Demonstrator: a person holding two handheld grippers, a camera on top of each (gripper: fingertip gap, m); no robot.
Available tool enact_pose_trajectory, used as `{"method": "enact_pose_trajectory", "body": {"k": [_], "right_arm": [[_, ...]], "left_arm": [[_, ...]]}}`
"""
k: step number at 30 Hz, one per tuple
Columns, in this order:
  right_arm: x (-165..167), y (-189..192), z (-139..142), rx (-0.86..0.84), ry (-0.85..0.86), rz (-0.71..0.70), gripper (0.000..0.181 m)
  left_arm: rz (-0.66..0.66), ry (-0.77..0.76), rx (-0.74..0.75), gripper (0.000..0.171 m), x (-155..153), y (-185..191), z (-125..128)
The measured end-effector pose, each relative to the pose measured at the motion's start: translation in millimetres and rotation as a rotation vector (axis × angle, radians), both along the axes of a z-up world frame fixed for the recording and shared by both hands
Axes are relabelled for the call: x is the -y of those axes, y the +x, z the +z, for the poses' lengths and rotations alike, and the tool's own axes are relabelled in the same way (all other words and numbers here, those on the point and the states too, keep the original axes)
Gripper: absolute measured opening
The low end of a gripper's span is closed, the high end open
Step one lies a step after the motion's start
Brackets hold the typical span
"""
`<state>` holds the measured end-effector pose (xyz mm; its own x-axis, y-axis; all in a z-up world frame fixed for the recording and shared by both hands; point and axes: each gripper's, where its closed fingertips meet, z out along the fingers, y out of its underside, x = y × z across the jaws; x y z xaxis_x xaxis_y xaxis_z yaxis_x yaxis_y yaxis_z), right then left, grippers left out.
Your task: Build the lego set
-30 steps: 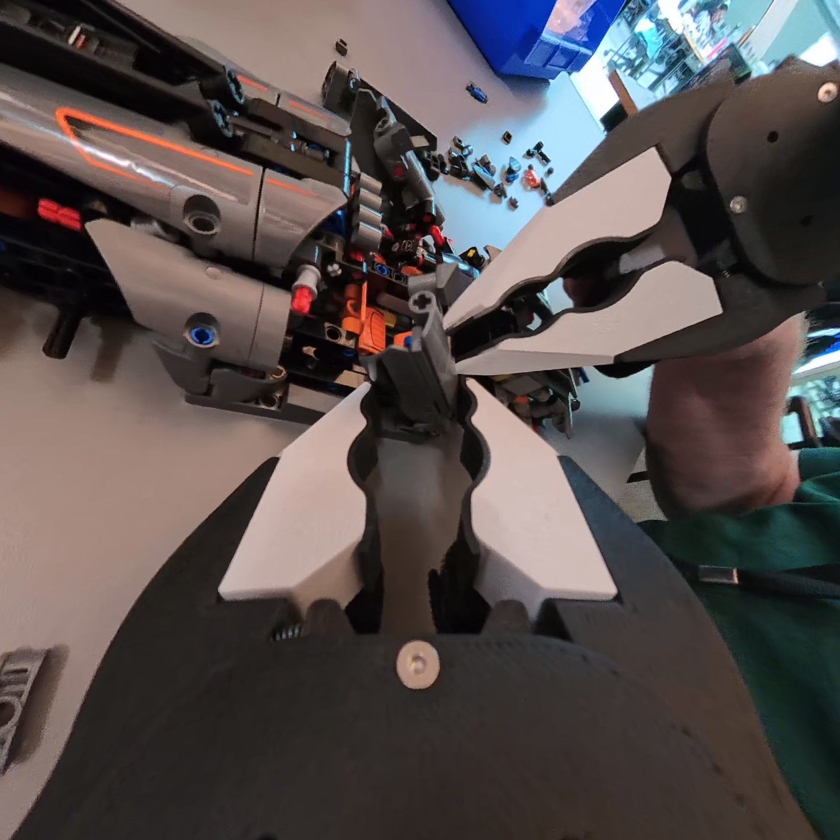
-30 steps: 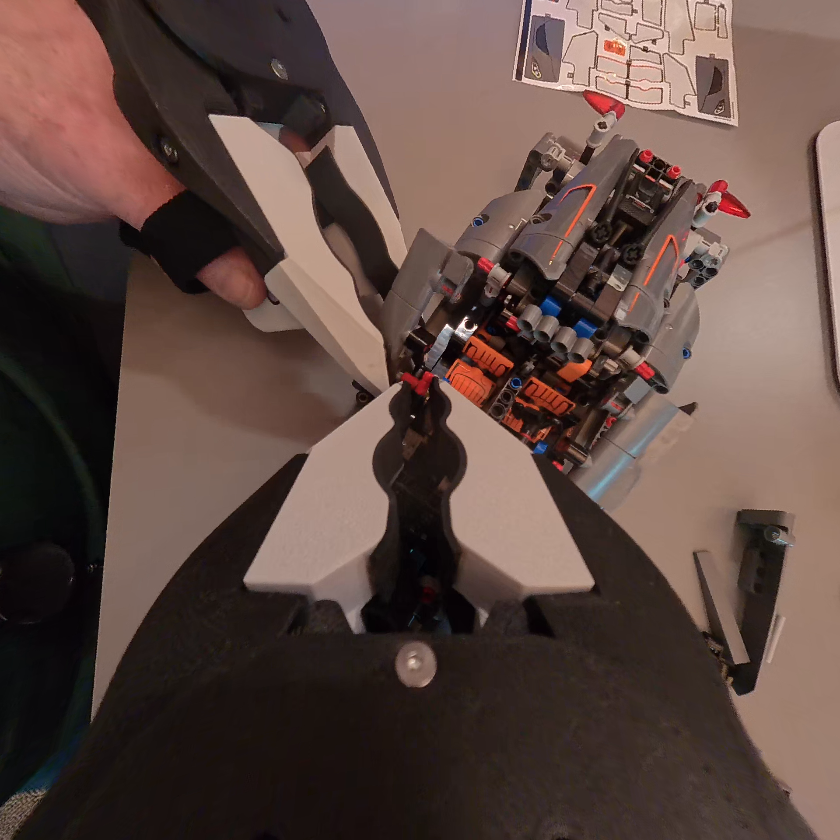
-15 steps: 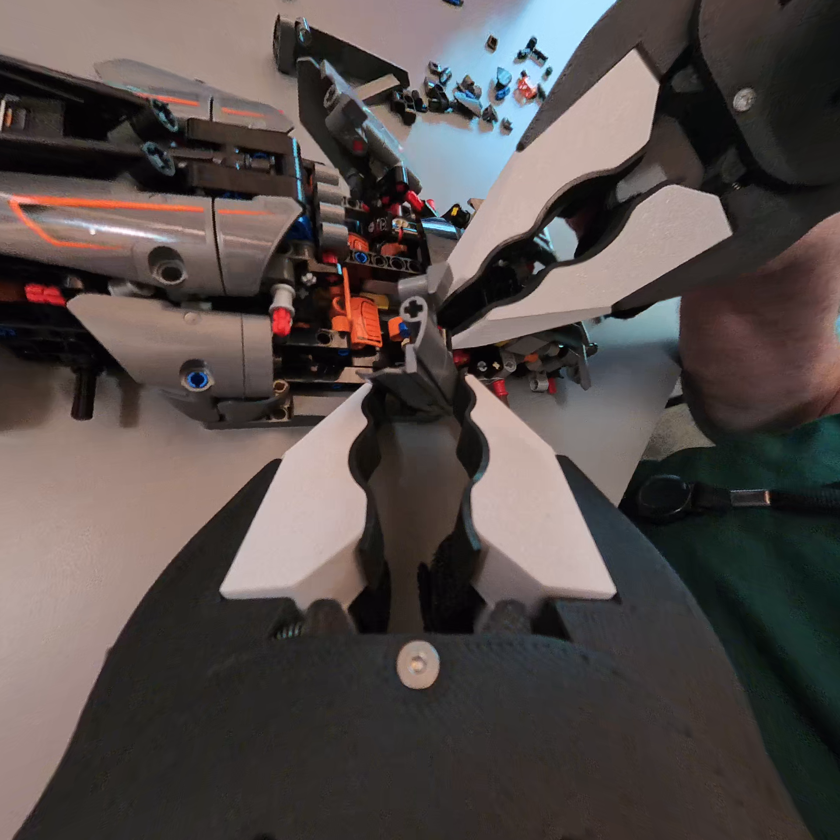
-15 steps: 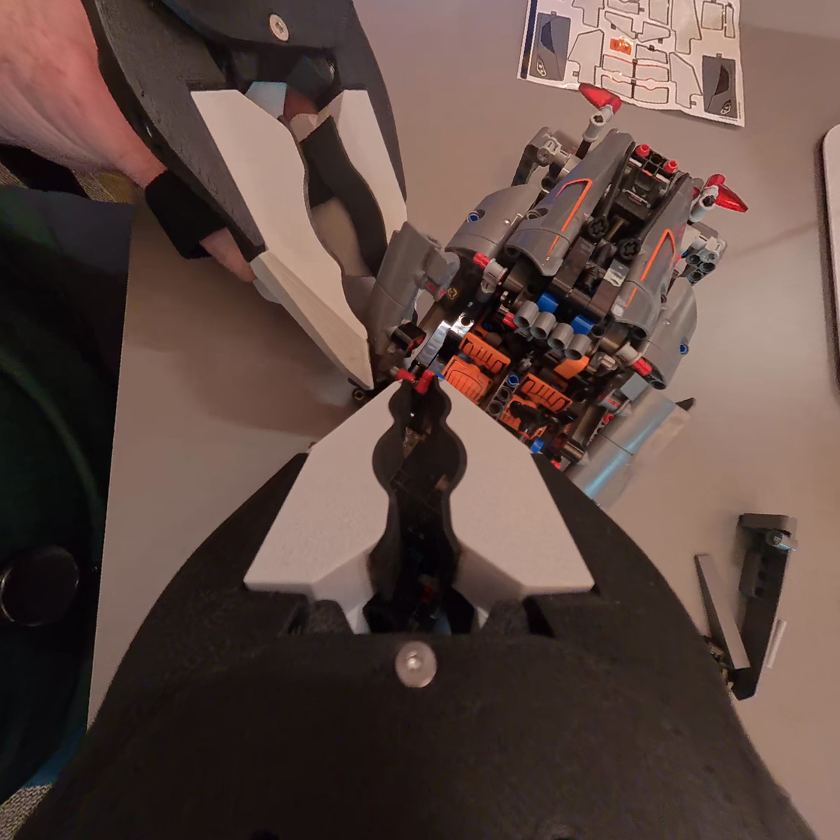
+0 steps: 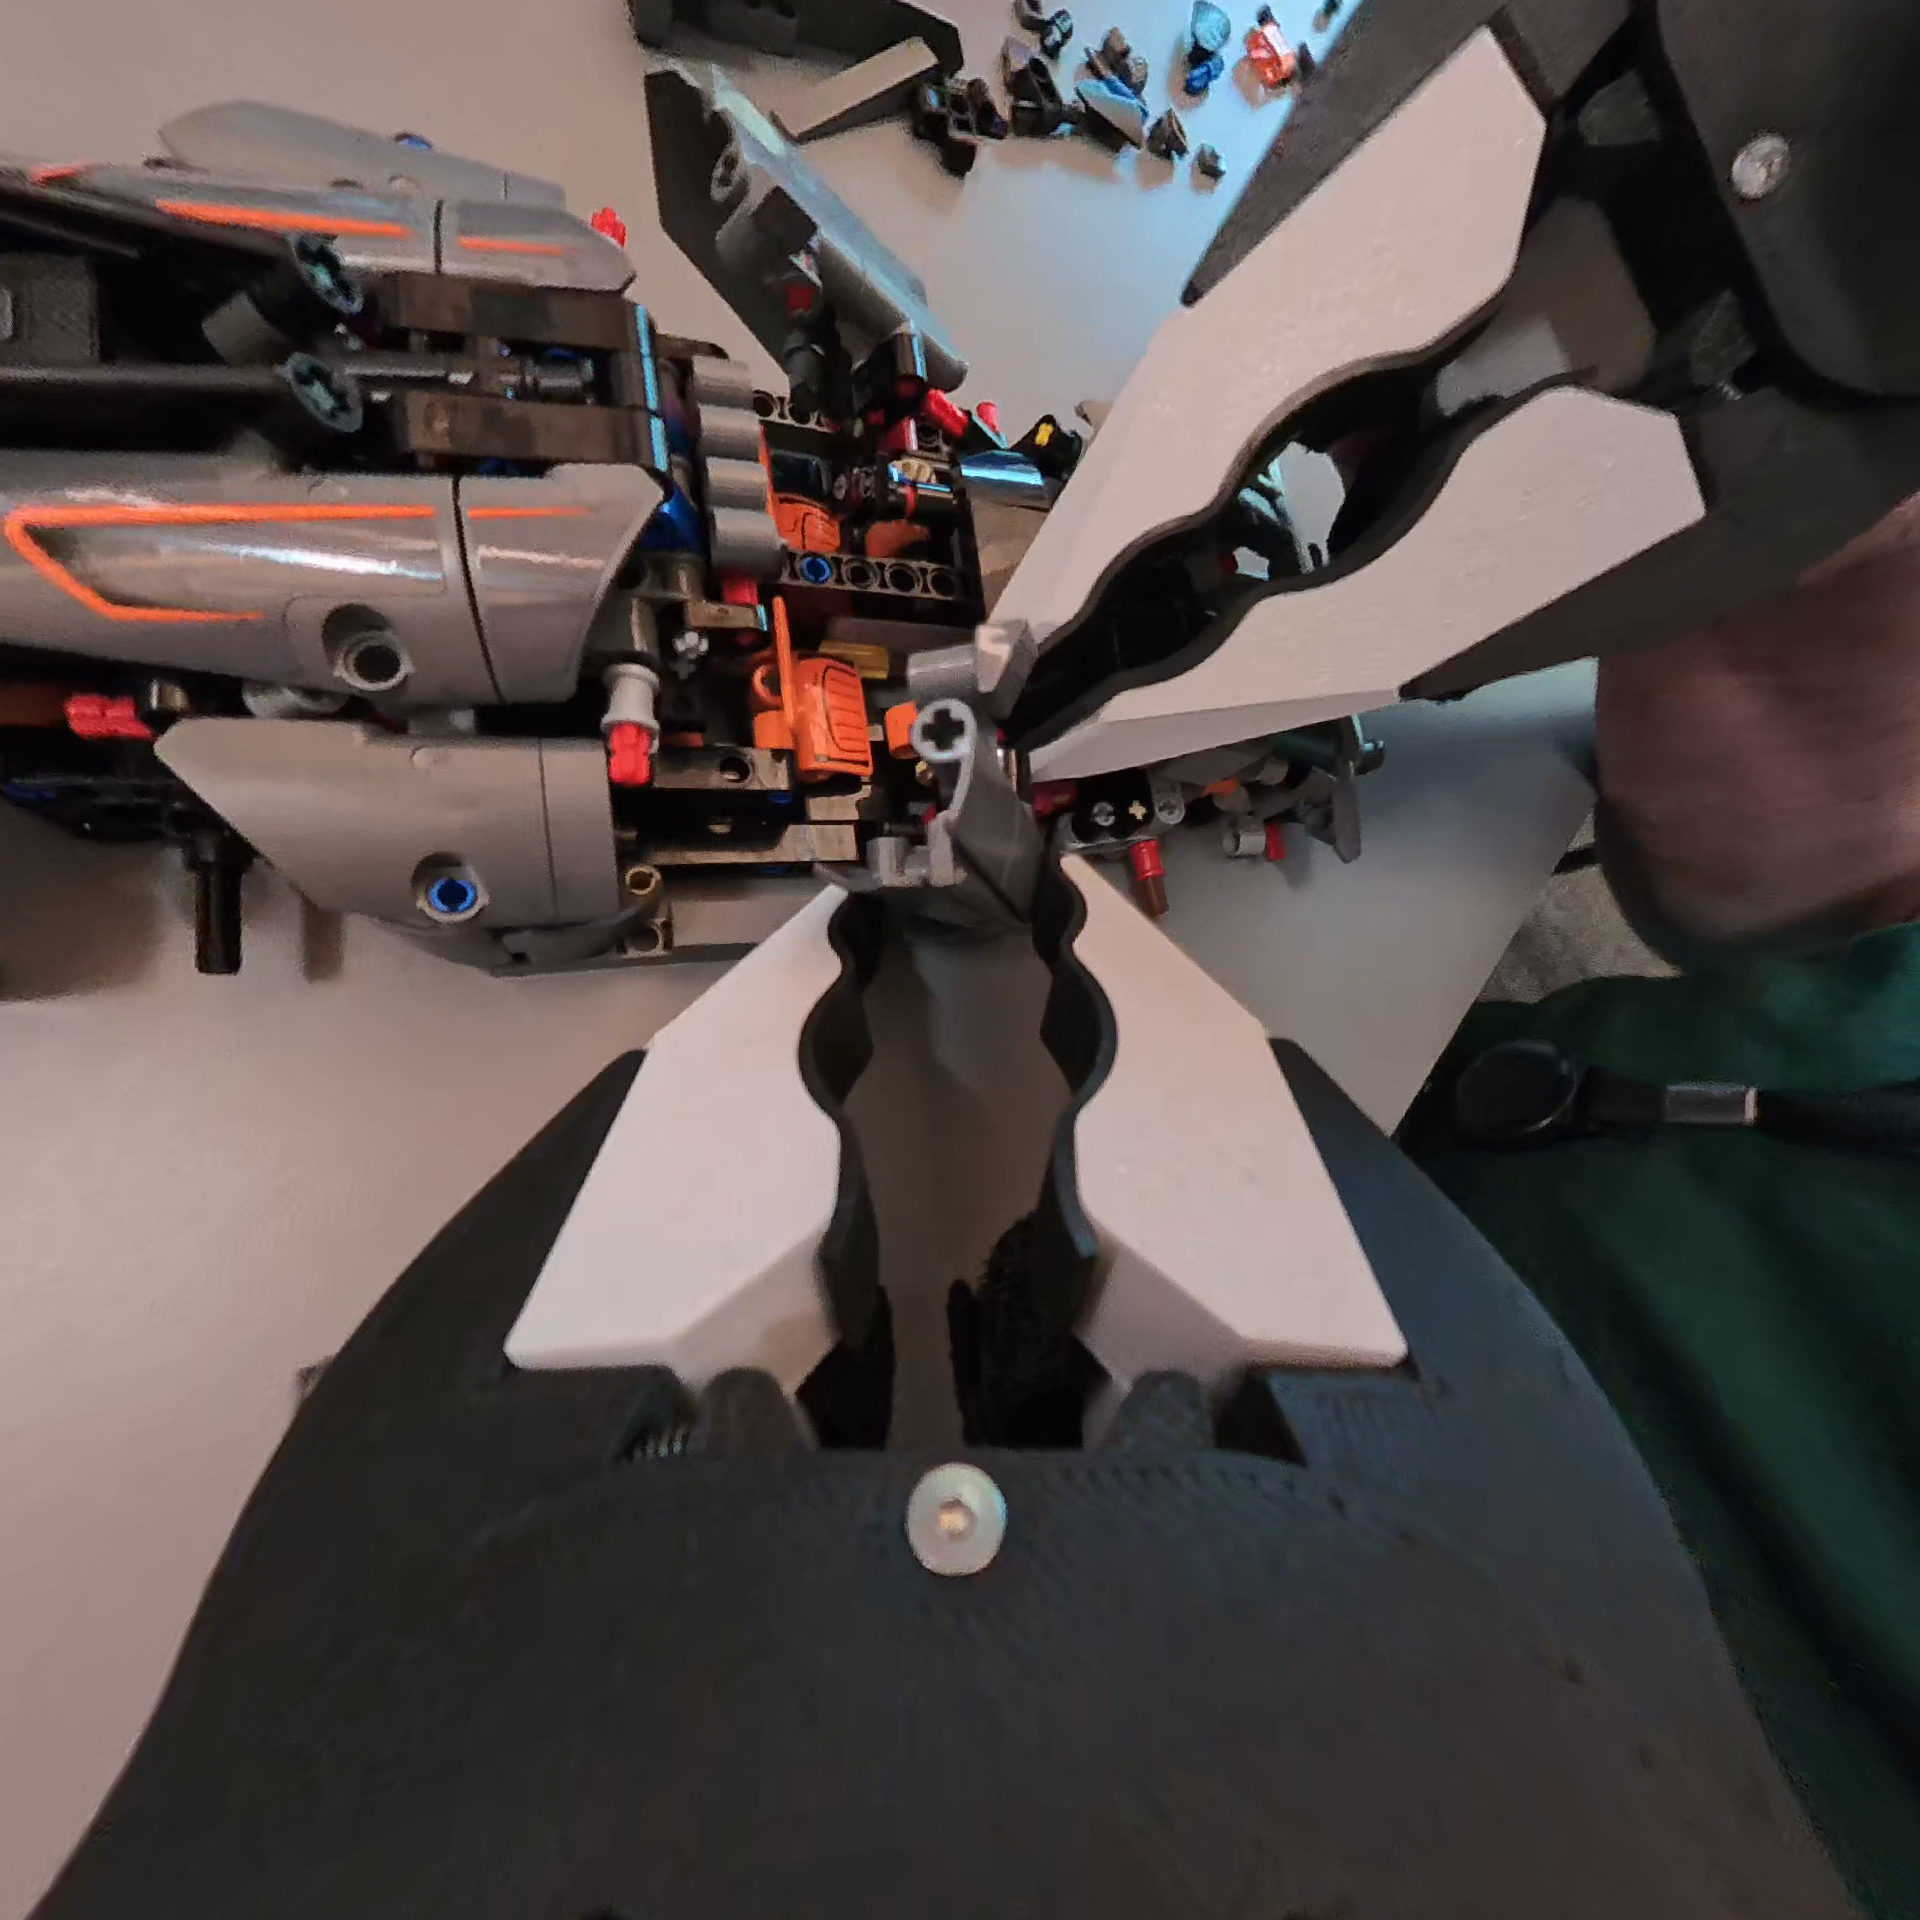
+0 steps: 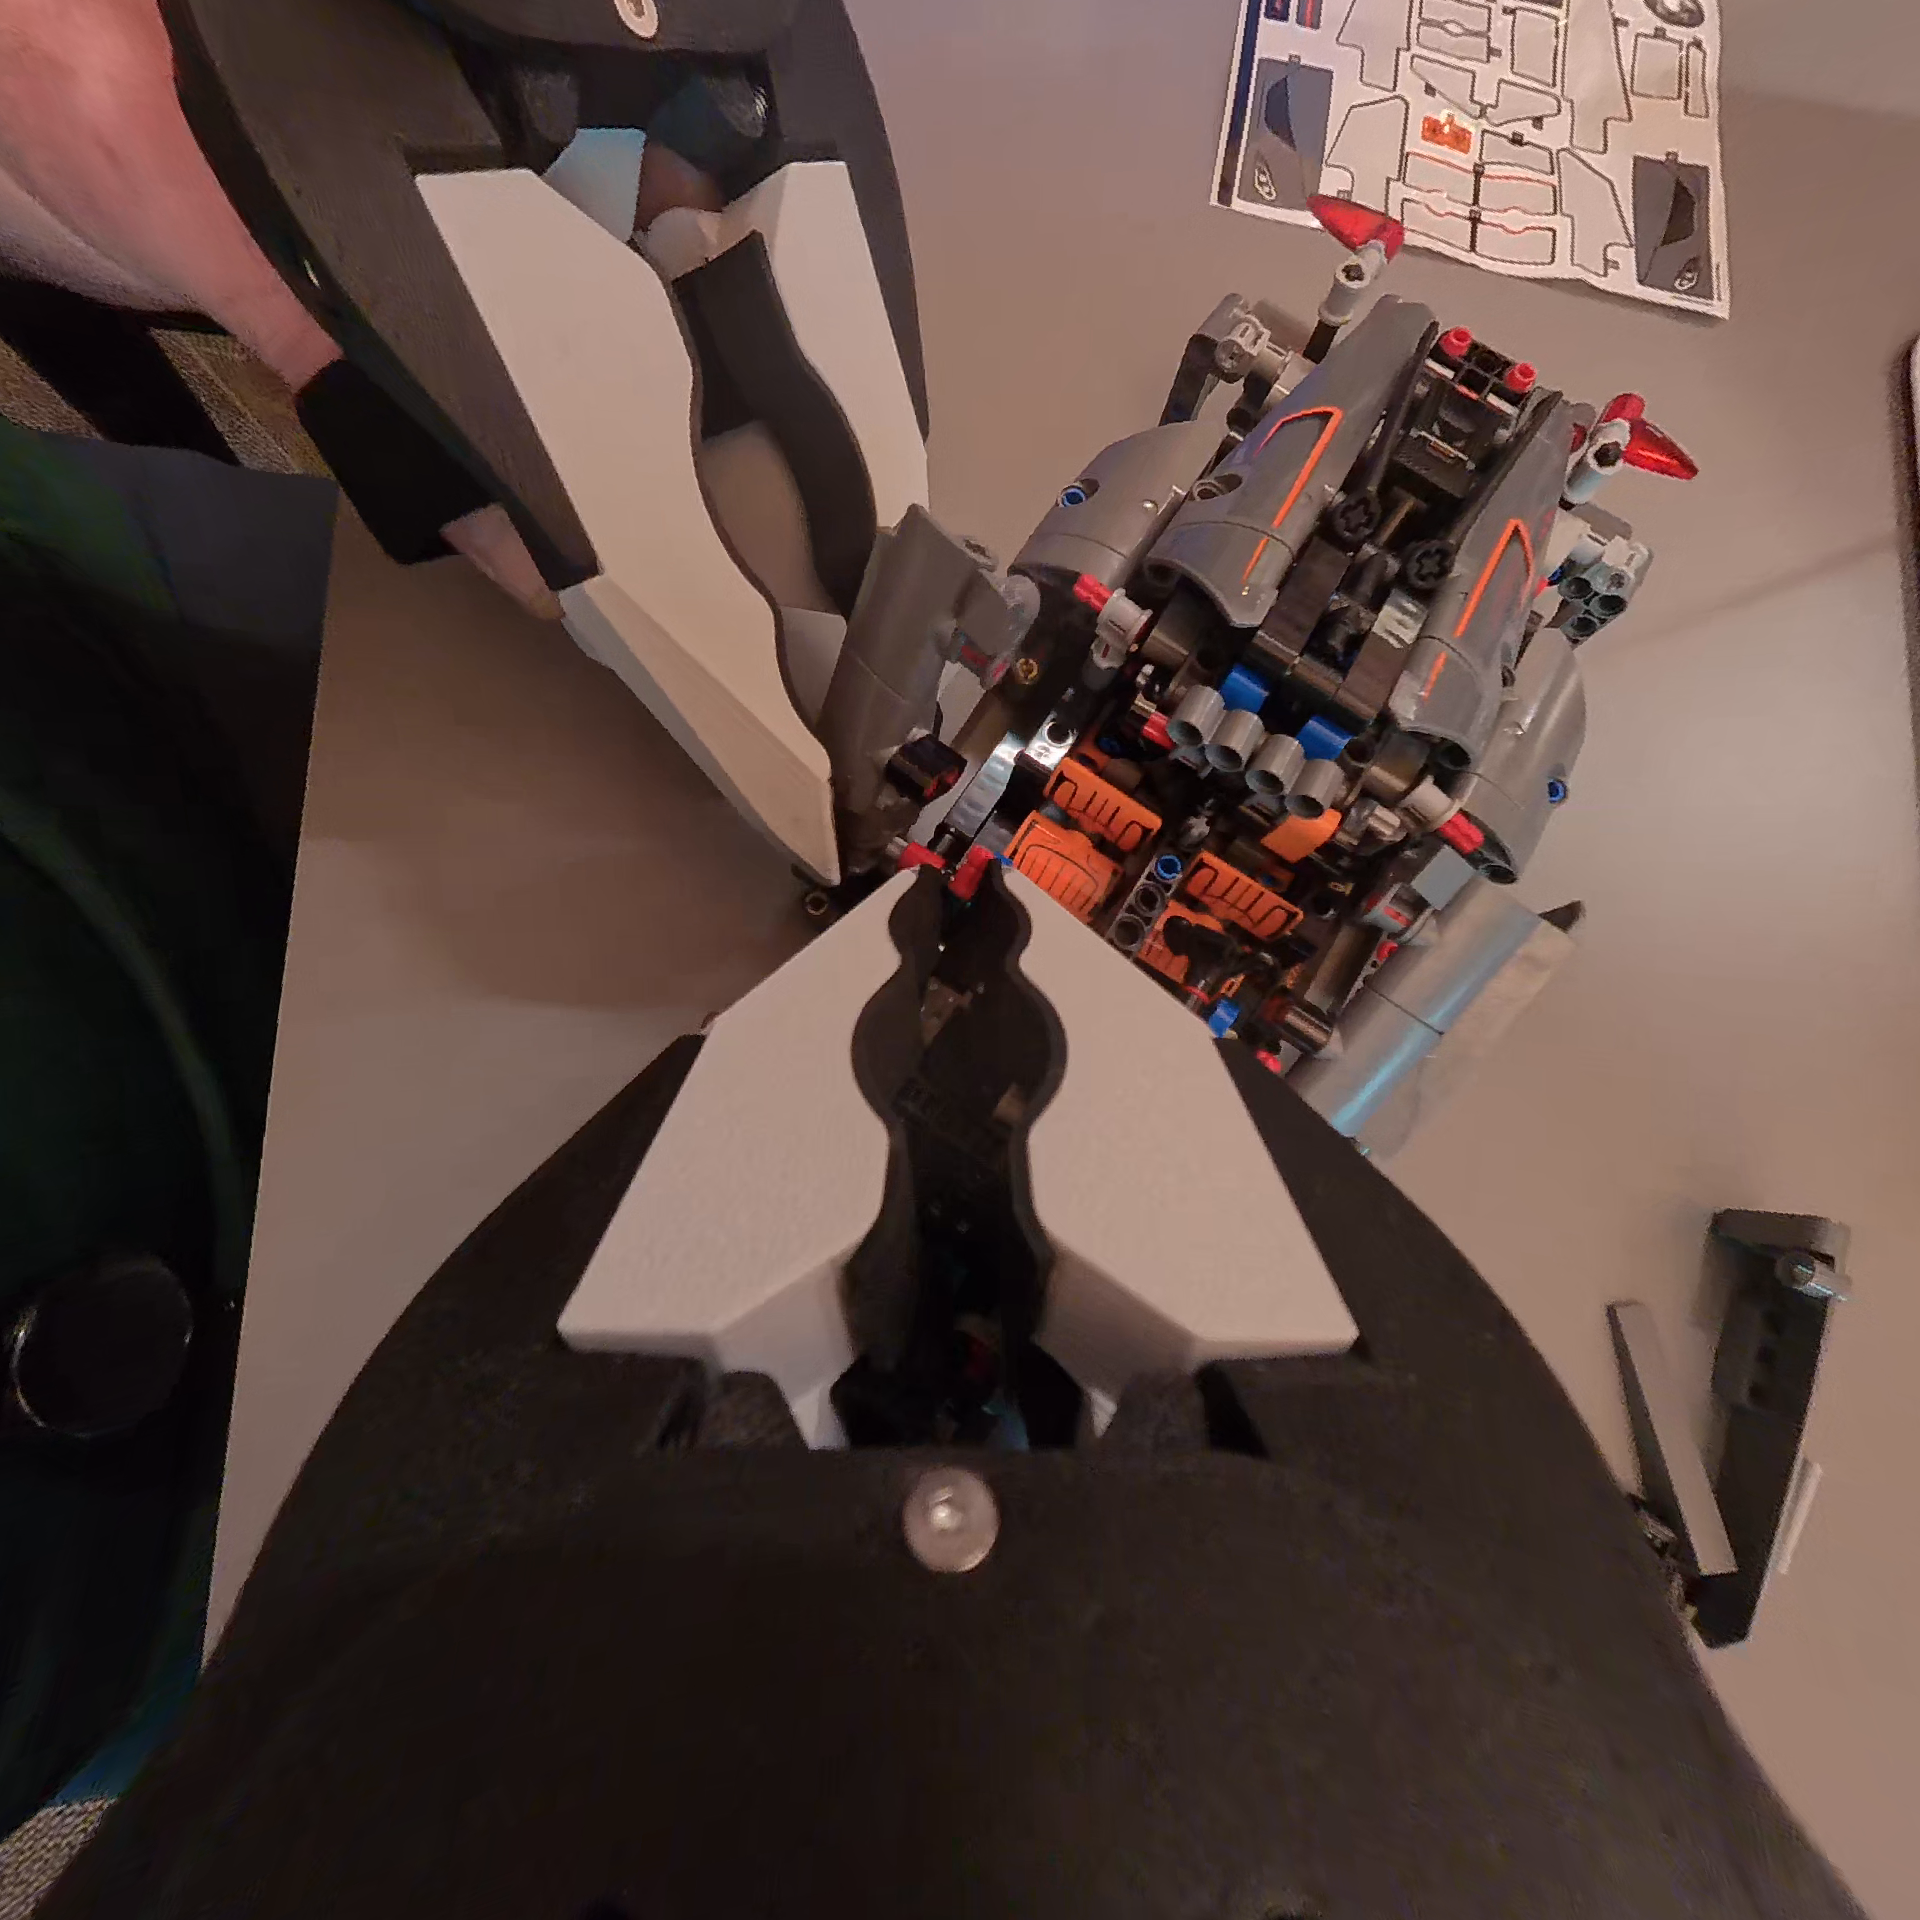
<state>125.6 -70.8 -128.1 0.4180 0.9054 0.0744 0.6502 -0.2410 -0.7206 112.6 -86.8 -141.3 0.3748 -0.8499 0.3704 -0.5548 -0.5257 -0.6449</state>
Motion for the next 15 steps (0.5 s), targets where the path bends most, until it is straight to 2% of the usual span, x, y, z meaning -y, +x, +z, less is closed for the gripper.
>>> {"method": "enact_pose_trajectory", "body": {"k": [4,9,12,15], "right_arm": [[0.0,-1.8,-0.1,0.006,0.008,0.004,0.007],[-0.3,-0.9,-0.2,0.007,0.001,0.006,0.006],[-0.4,-0.5,-0.5,0.013,0.003,0.007,0.006],[-0.4,0.1,-0.6,0.013,0.002,0.008,0.006]], "left_arm": [[-0.036,0.045,-0.027,0.028,-0.2,-4.5,-1.0],[0.05,0.106,-0.012,0.029,0.4,-2.7,-0.3],[0.138,0.093,0.04,0.029,1.3,-2.1,-0.3],[0.154,0.117,0.017,0.029,0.0,-0.7,0.8]]}}
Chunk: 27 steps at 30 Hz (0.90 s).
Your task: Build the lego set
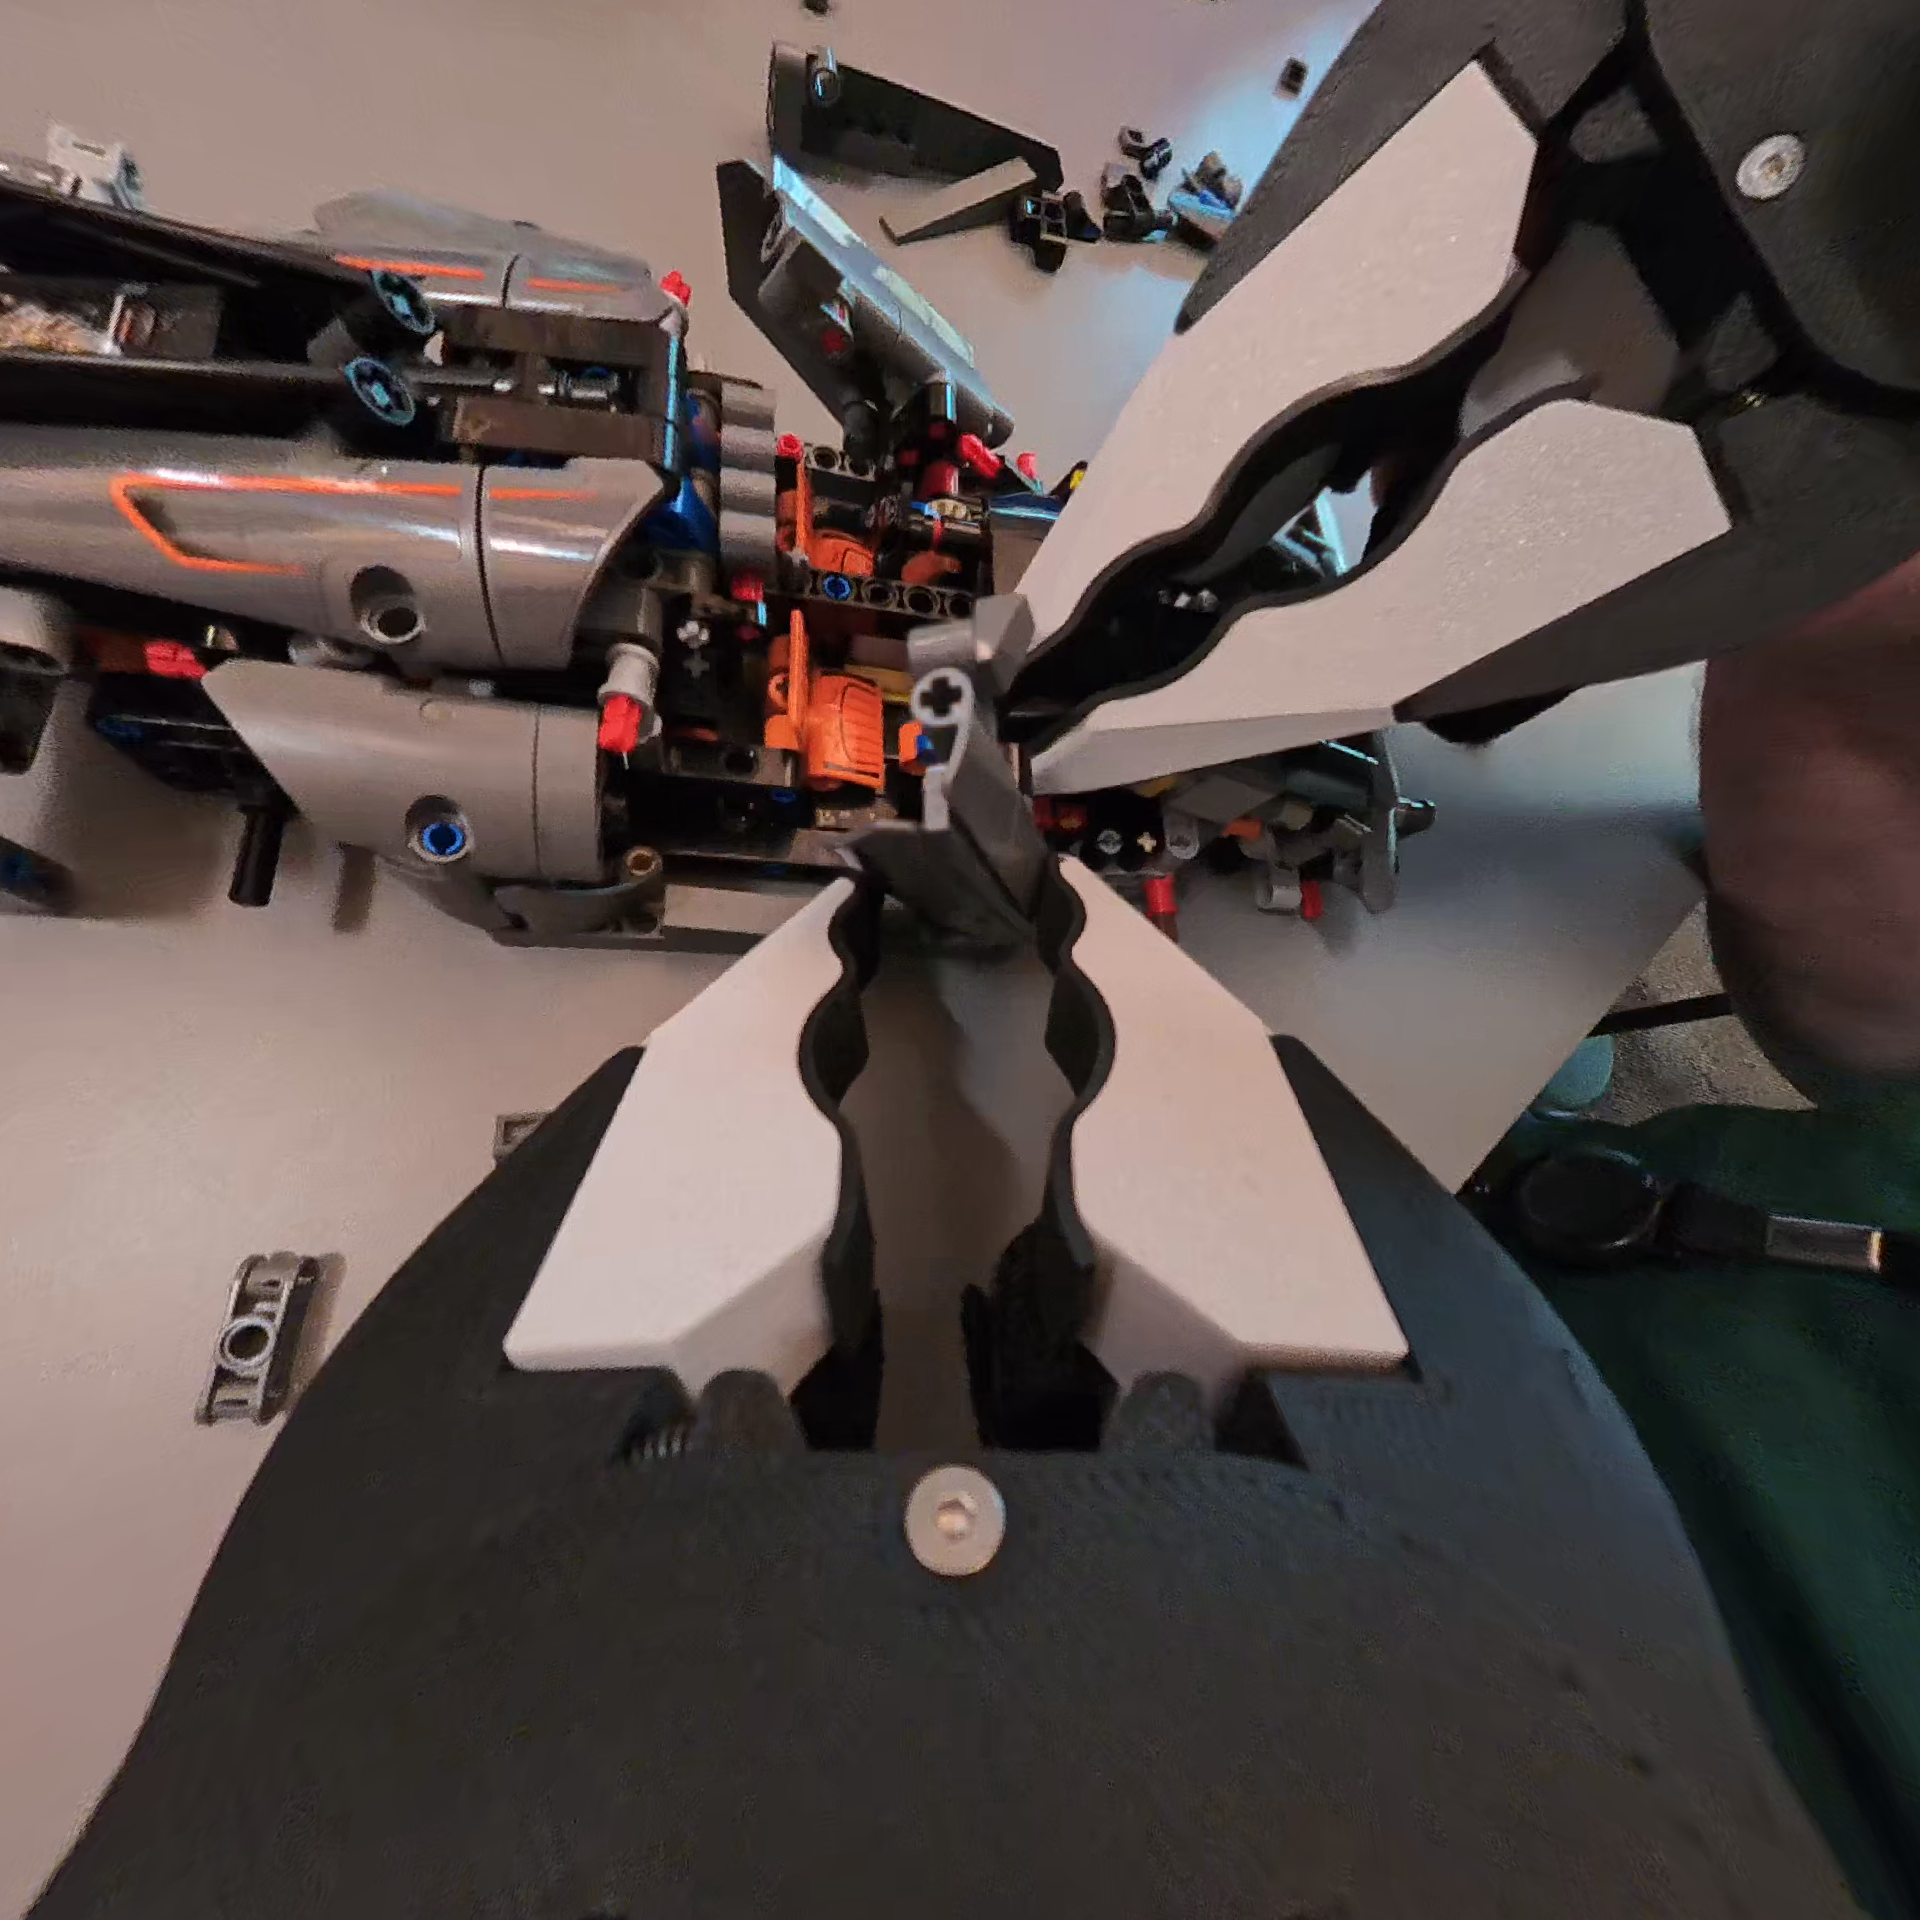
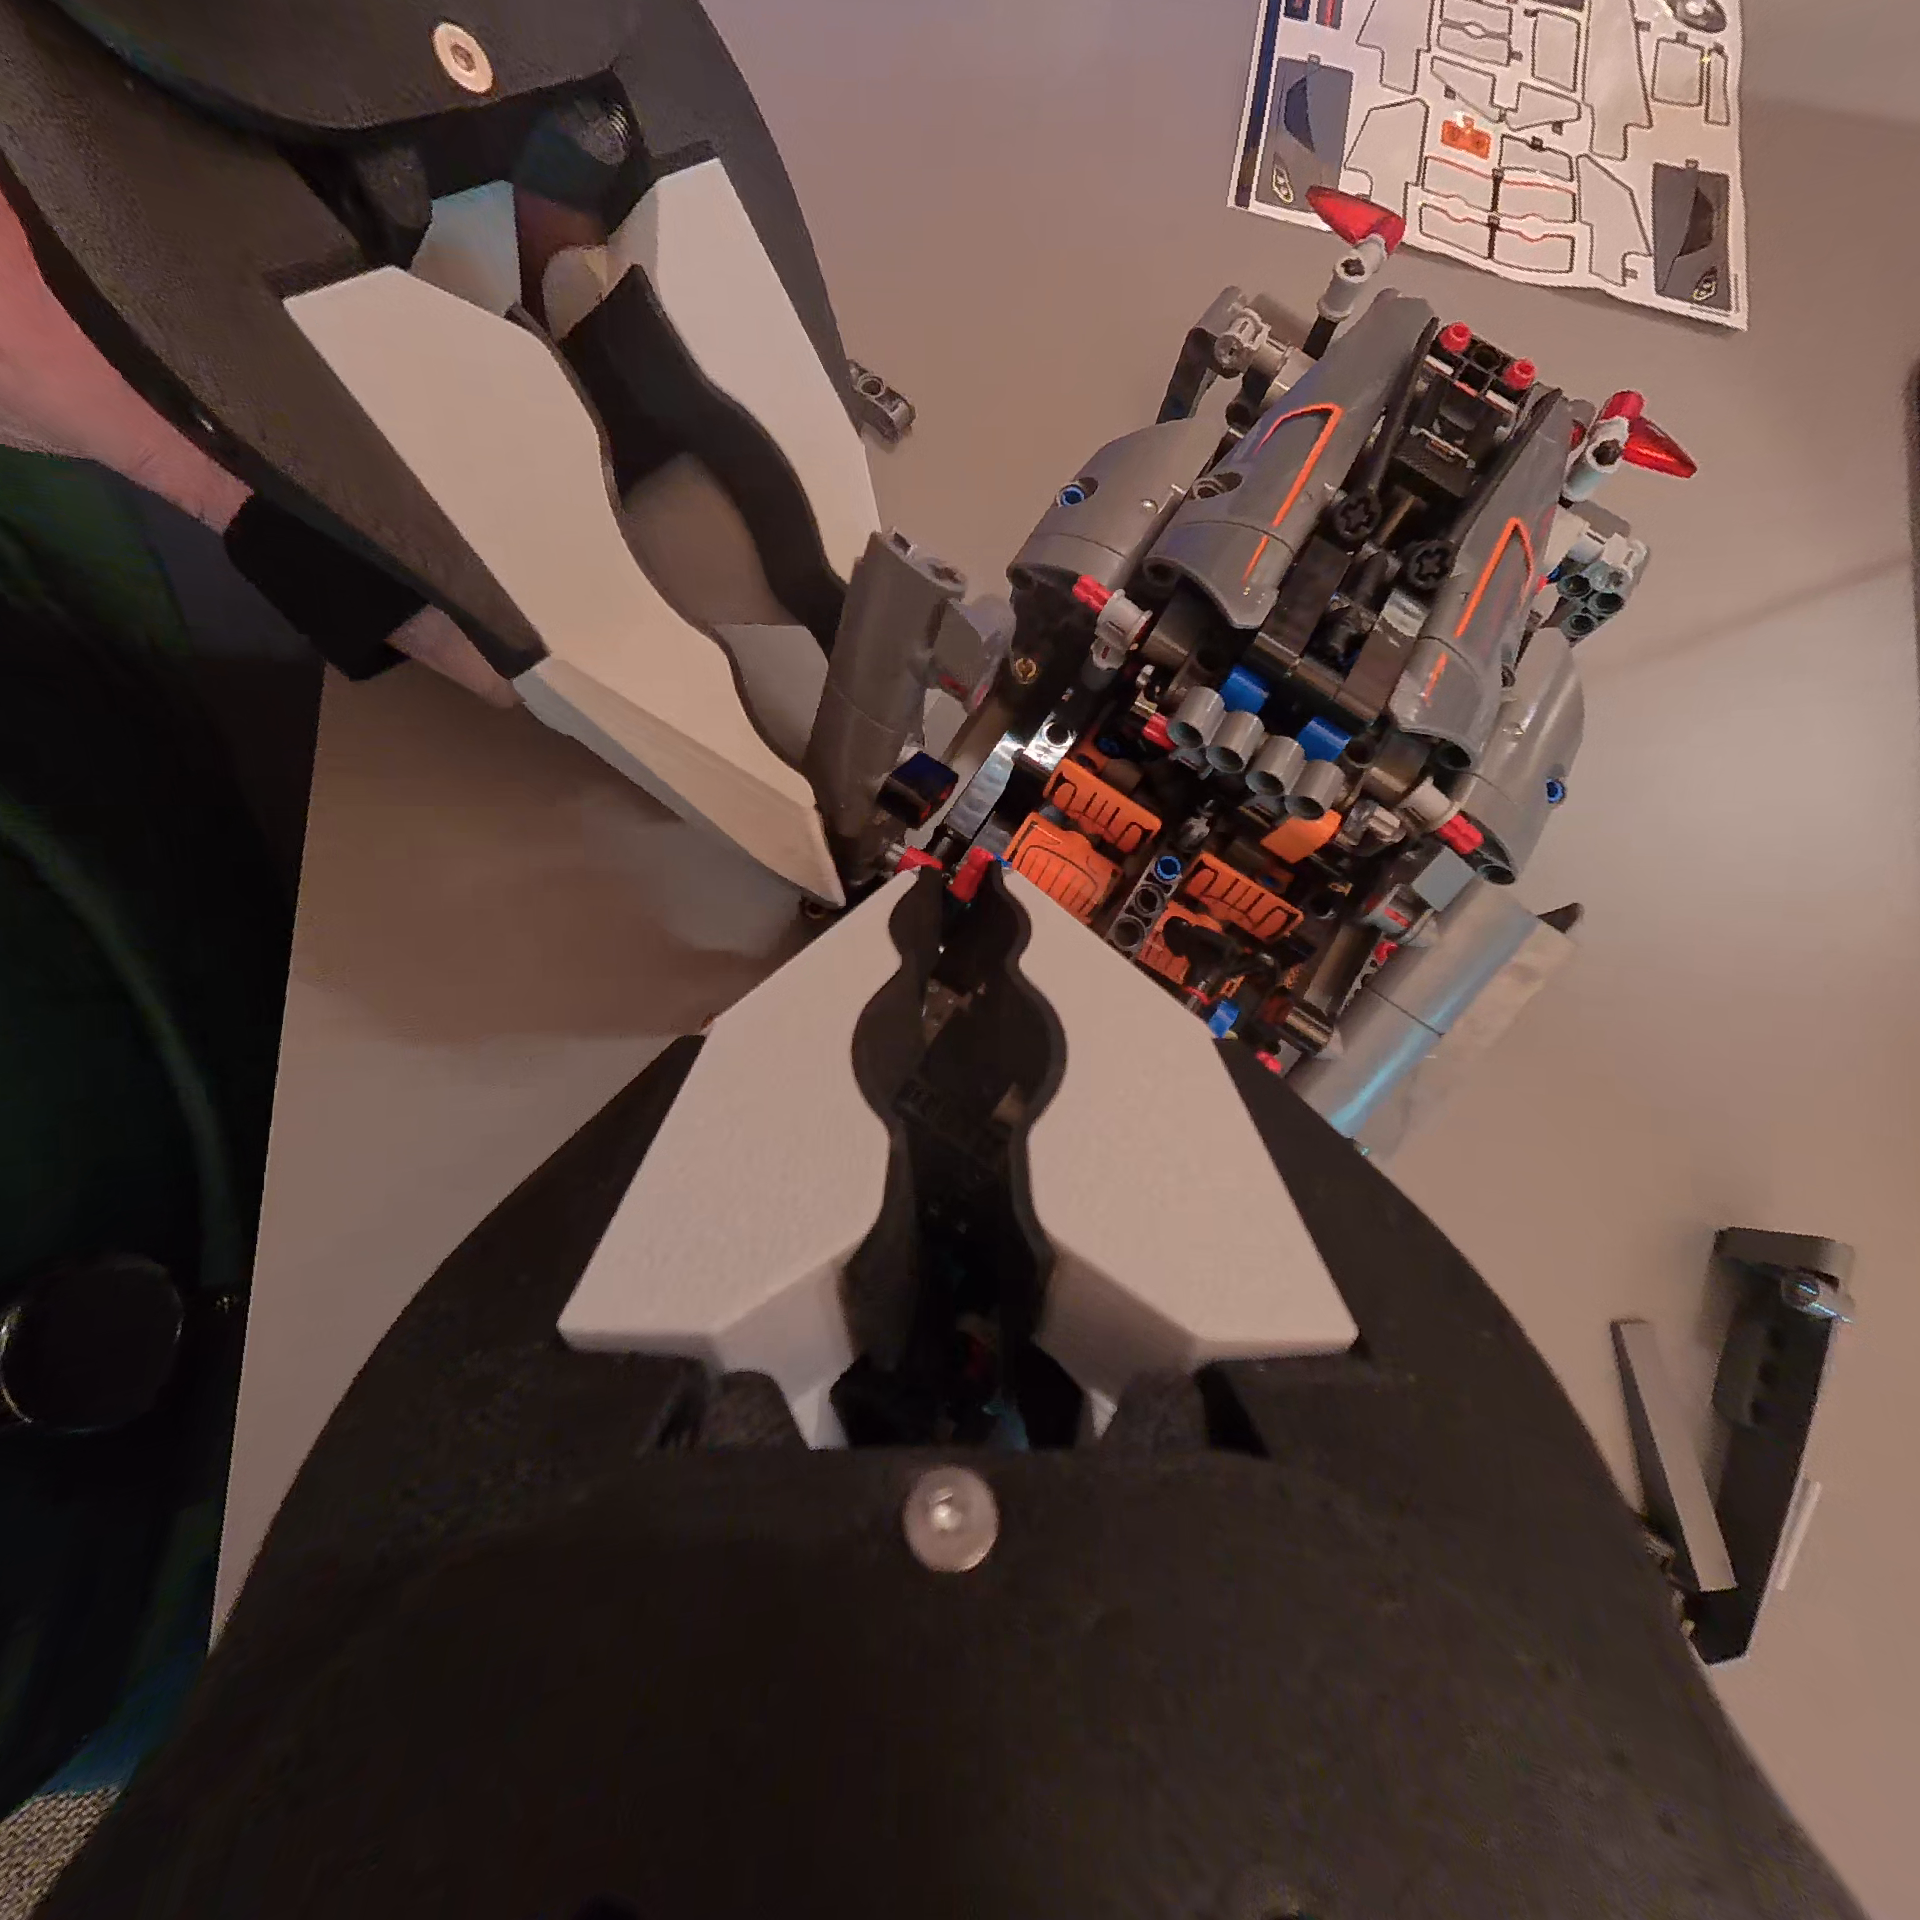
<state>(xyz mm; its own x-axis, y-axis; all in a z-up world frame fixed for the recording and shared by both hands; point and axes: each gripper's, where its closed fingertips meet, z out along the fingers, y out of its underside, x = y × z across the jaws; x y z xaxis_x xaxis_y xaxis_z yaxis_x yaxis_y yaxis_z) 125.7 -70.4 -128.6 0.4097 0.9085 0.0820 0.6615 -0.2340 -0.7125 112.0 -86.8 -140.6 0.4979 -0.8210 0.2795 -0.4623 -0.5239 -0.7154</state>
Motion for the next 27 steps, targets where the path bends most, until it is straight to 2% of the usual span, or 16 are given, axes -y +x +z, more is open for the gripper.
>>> {"method": "enact_pose_trajectory", "body": {"k": [3,8,12,16,20,21,27], "right_arm": [[0,0,0,0.007,0.005,0.003,0.006],[0,2,0,0.006,0.005,0.001,0.006],[0,2,0,-0.001,0.0,0.003,0.006],[0,2,0,-0.006,0.006,0.008,0.006],[0,1,1,-0.015,0.003,0.008,0.006],[1,1,1,-0.013,0.004,0.01,0.006],[3,-3,1,-0.014,0.005,0.011,0.007]], "left_arm": [[-0.006,-0.114,0.09,0.03,-1,1,-1],[0.012,-0.167,0.154,0.03,-2,4,-1],[-0.014,-0.121,0.106,0.028,0,1,-2],[-0.107,-0.052,0.012,0.027,0,-3,-2],[-0.129,-0.07,0.003,0.026,1,-5,-2],[-0.156,-0.05,-0.023,0.021,3,-7,-2],[-0.225,-0.023,-0.028,0.011,8,-12,4]]}}
